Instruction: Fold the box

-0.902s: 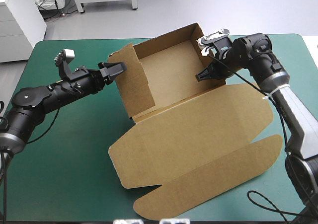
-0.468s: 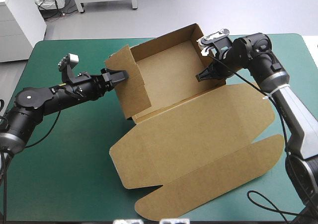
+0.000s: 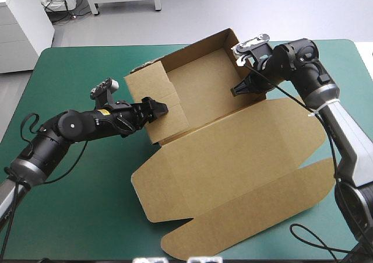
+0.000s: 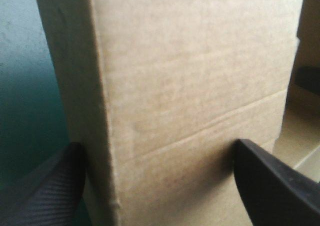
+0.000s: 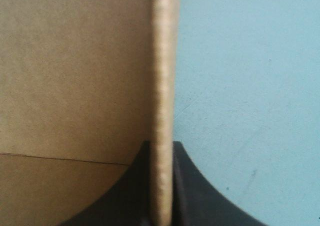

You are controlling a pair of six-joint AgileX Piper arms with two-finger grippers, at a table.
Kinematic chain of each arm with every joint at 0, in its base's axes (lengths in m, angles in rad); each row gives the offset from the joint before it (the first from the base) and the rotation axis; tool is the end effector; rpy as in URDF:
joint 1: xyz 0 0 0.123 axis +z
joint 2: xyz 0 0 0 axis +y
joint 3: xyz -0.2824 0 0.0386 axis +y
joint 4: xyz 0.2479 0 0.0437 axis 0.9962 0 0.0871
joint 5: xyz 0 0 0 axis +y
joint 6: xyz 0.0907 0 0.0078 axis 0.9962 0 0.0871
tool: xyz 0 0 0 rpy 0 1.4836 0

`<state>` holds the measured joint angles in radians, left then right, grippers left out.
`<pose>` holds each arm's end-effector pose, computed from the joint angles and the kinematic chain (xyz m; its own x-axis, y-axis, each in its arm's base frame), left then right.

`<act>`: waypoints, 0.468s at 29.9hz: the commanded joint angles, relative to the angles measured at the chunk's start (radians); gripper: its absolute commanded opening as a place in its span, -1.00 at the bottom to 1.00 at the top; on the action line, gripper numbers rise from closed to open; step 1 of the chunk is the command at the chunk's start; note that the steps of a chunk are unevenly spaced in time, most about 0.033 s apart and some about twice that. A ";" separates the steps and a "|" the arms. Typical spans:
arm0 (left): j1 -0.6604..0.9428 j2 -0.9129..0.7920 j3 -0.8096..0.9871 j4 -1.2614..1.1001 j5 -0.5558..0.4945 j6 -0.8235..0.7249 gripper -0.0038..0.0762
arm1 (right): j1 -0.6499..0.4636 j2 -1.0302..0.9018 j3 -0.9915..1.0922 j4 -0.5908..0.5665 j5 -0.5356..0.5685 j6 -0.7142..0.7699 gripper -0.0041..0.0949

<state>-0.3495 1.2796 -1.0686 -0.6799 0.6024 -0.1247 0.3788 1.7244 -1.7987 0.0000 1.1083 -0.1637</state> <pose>0.2490 -0.1253 0.3463 -0.7980 -0.3592 -0.4839 0.0948 0.7181 -0.6894 0.3516 0.1399 0.3842 -0.6837 -0.4475 -0.5765 -0.4877 0.8678 -0.0952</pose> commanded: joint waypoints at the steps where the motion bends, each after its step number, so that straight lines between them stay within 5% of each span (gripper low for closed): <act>1: -0.049 -0.030 -0.028 0.169 -0.061 -0.253 0.55 | -0.001 -0.051 -0.029 0.023 -0.040 0.002 -0.94; 5: -0.055 -0.030 -0.028 0.378 -0.013 -0.482 0.54 | -0.001 -0.051 -0.029 0.022 -0.036 0.002 -0.94; 14: -0.055 -0.002 -0.028 0.434 0.018 -0.574 0.51 | 0.000 -0.051 -0.029 0.022 -0.036 0.001 -0.94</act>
<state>-0.4022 1.2812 -1.0686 -0.2643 0.6381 -0.6732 0.3788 1.7244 -1.7987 -0.0080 1.1154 -0.1645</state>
